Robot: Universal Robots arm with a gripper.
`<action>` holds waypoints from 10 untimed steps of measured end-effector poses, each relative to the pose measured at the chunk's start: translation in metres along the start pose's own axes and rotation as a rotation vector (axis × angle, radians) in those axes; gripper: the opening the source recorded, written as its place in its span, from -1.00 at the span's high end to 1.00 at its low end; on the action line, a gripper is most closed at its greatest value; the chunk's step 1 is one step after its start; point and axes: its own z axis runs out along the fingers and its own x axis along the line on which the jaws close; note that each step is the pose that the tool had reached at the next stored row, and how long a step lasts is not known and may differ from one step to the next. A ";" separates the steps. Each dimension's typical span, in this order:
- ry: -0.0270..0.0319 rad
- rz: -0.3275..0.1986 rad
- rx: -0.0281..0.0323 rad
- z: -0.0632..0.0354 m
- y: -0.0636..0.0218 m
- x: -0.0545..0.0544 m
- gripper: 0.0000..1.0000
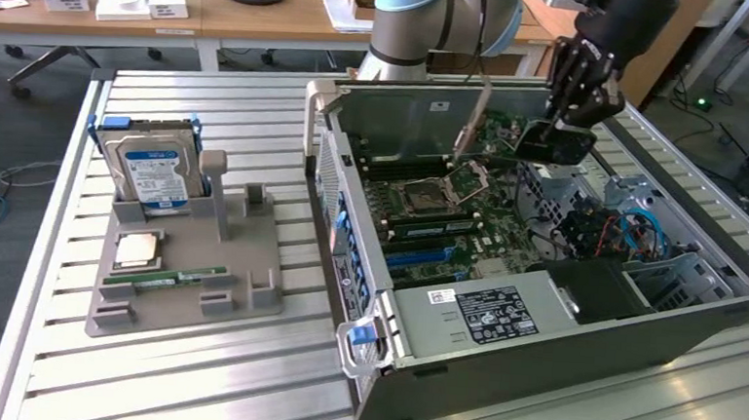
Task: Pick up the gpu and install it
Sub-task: 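Insert the gpu into the slot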
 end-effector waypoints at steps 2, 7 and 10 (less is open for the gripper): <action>0.0017 -0.036 -0.0008 0.0002 0.0000 0.000 0.48; 0.0070 -0.124 -0.0026 0.0005 0.0000 0.000 0.48; 0.0097 -0.132 -0.0024 0.0004 0.0000 0.000 0.48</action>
